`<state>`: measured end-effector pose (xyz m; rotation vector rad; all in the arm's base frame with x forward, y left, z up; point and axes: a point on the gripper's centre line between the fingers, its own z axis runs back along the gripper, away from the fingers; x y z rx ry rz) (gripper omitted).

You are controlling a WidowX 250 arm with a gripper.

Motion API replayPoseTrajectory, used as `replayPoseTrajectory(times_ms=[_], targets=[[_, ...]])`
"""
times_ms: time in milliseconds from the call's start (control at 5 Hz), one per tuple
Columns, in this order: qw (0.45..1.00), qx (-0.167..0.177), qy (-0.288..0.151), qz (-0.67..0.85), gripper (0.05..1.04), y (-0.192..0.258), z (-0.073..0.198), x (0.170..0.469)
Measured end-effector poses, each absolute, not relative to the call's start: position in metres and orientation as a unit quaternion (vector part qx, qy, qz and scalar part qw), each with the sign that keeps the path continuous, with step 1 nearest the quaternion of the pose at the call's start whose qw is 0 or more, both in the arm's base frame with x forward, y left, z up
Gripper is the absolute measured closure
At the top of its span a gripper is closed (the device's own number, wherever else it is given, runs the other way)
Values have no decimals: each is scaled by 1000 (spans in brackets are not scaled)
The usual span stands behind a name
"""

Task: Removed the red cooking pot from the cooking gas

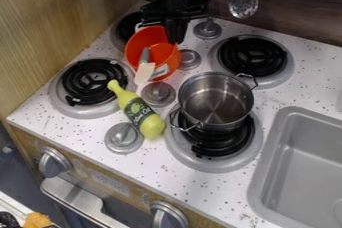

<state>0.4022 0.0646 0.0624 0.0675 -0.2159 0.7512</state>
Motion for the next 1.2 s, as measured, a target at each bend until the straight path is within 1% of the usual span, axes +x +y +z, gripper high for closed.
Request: replayPoseTrajectory(times_ms=[200,400,600,800,1000,1200], targets=[[921,26,-114,372,1008,64,57,402],[920,23,-120,372,860,63,50,399],[916,22,-160,367,607,65,56,394],[912,34,-191,361,268,56,78,393],[911,53,-197,359,93,45,96,387],[914,55,-190,354,85,38,107,380]])
